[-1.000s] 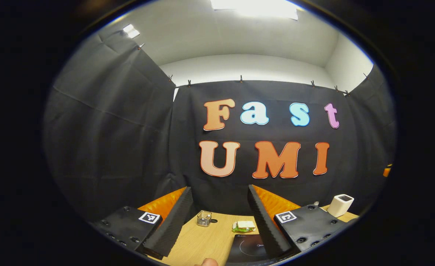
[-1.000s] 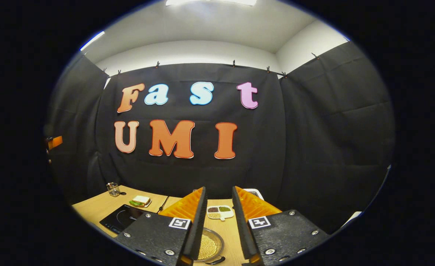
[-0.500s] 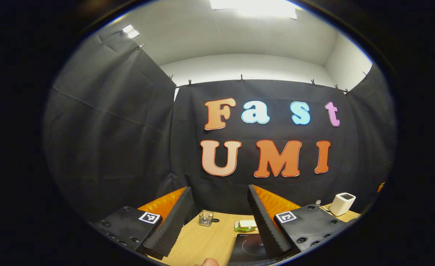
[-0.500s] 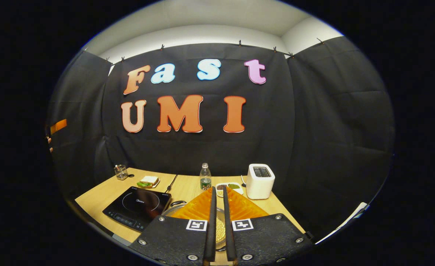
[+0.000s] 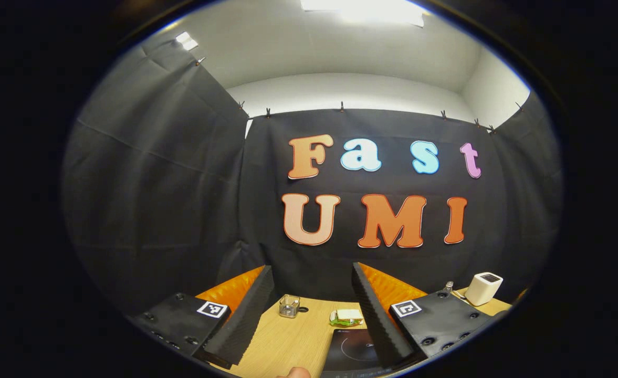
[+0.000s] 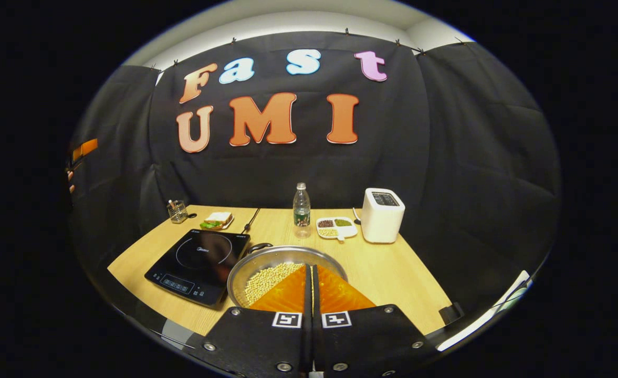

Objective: First push the handle of the pot to place it horizontally, then grasp the pot with both hands and set it on the induction cooktop.

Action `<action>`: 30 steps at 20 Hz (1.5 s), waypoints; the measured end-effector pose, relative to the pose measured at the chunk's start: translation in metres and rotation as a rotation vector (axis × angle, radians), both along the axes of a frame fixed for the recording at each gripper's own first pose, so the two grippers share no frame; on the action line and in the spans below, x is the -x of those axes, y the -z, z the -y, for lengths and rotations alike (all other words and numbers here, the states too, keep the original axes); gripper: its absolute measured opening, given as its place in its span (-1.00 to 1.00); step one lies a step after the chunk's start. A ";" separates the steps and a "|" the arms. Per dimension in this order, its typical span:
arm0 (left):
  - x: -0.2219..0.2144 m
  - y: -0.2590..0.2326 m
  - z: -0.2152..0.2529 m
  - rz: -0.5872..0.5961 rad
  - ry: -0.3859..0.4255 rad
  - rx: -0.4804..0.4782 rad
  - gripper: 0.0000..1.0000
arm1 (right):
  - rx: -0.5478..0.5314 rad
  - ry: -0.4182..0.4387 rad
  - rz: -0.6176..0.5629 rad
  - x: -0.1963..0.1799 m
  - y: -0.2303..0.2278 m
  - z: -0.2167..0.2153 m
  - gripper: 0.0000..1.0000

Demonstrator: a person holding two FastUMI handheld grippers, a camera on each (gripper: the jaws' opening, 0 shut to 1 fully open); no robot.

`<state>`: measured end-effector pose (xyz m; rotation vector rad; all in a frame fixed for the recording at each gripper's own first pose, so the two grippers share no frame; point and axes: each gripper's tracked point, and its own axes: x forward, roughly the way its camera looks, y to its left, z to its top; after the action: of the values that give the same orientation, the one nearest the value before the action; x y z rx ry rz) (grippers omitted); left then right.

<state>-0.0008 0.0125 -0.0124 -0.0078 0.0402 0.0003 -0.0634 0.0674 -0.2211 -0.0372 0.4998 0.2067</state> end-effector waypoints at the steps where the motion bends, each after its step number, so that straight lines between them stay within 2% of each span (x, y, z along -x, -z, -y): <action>1: 0.000 0.001 0.000 -0.001 -0.001 0.000 0.96 | 0.005 -0.005 -0.020 0.003 0.009 -0.002 -1.00; 8: 0.000 0.010 -0.001 -0.017 -0.007 -0.004 0.96 | 0.021 -0.035 -0.162 0.023 0.072 -0.010 -1.00; 20: -0.005 0.019 0.005 -0.035 -0.008 -0.012 0.96 | 0.000 -0.034 -0.335 0.035 0.144 -0.012 -1.00; 30: -0.011 0.026 0.014 -0.046 0.001 -0.012 0.96 | 0.019 0.019 -0.337 0.028 0.157 0.004 -1.00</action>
<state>0.0104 -0.0013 -0.0385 0.0042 0.0860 0.0000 -0.0917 0.0630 -0.3778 -0.0165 0.8378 0.1902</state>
